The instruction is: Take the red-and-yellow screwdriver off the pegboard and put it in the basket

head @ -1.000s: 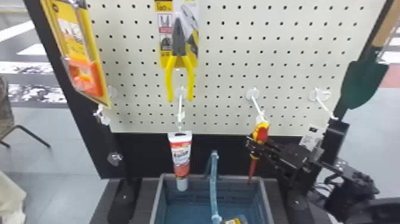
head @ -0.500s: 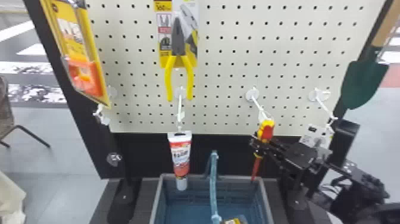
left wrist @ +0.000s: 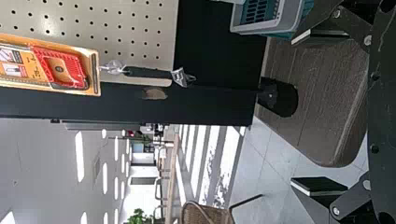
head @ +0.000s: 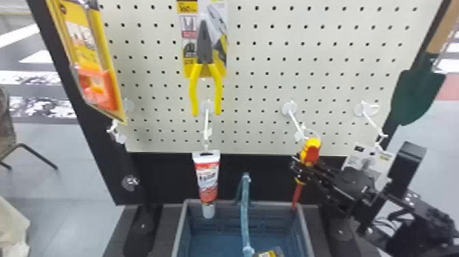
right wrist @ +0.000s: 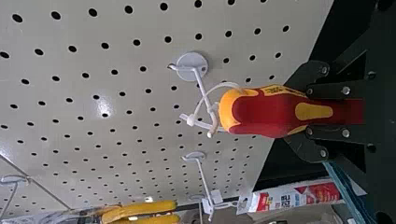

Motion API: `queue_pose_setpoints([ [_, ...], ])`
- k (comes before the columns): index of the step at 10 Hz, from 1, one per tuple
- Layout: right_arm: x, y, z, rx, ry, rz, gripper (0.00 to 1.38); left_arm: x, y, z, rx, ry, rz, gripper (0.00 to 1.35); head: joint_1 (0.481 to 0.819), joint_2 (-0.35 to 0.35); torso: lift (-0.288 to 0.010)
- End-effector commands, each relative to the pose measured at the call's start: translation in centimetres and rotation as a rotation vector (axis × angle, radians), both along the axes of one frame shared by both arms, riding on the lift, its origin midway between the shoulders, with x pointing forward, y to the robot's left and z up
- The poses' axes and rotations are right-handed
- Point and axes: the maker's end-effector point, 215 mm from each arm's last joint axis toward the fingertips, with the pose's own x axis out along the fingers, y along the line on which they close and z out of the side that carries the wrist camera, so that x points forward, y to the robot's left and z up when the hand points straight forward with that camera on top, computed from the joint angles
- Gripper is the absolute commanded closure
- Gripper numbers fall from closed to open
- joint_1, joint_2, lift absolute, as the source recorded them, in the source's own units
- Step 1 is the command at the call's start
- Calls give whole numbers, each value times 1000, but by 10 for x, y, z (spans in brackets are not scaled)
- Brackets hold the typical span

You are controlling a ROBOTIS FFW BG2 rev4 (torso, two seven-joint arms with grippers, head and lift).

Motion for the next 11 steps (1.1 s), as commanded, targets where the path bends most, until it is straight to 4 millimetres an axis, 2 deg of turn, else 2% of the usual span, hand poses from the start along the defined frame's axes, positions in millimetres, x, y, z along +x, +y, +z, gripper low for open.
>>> queue_pose_setpoints([
  [1, -5, 1, 4, 6, -4, 1, 1223, -1, 0, 0, -2, 2, 0, 243, 549, 0, -100],
  [3, -15, -2, 12, 19, -11, -5, 1223, 0, 0, 0, -2, 1, 0, 243, 549, 0, -100],
  [7, -34, -2, 12, 111, 16, -49, 1223, 1, -1, 0, -2, -1, -2, 242, 549, 0, -100],
  [11, -32, -10, -10, 197, 53, -99, 1223, 3, -3, 0, -3, -5, -5, 240, 549, 0, -100],
])
